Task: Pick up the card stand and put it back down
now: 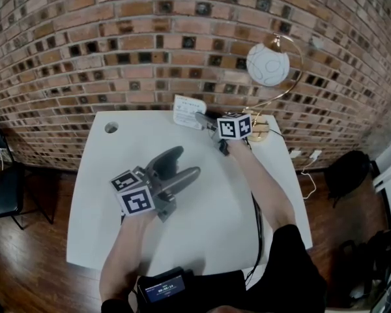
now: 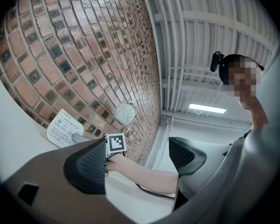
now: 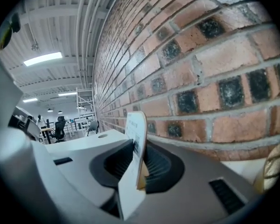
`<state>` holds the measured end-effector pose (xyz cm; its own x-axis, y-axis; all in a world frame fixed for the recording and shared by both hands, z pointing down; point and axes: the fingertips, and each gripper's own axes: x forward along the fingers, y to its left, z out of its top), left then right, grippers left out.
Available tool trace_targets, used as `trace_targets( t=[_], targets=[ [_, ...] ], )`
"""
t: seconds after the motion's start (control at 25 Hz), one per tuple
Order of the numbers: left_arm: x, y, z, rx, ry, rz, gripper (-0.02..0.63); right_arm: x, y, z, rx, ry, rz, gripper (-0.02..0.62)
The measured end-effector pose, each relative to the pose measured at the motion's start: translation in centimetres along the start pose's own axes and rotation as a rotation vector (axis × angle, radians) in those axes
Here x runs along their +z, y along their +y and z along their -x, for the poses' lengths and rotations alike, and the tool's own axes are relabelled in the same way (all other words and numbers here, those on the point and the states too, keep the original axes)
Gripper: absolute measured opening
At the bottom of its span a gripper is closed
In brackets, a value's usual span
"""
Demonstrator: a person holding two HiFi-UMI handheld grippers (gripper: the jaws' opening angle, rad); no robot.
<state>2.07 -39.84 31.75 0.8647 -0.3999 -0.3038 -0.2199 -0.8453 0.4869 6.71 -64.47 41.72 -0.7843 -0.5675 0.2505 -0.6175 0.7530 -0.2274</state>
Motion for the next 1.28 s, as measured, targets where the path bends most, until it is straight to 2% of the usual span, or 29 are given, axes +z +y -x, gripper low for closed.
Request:
trace_targets(
  t=[0.32,0.64,0.76,0.92,1.28],
  targets=[
    [0.0,0.1,0.1,0.002,0.002,-0.003,0.414,-1.2,-0.1,1.0,-0.094,0.093,0.084,0.103],
    [0.2,0.0,0.0,0.004,-0.001,-0.004,0.414,-2.1,-0.4,1.8,-0.160,0.158,0.112,0.111],
    [0.2,0.0,0.1,0.004,-0.001,-0.005,0.414,-2.1,-0.8,1.9,-0.186,0.165,0.107,0.132],
    [0.2,0.0,0.0,0.004,-0.001,-0.007,0.414,-1.8,-1.5,2.0,-0.223,0.169,0.110,0.129],
    [0.1,0.0,0.0,0.004,0.001,-0.013,0.414,-1.4,-2.6,1.6,-0.244,0.150,0.091,0.129]
  ],
)
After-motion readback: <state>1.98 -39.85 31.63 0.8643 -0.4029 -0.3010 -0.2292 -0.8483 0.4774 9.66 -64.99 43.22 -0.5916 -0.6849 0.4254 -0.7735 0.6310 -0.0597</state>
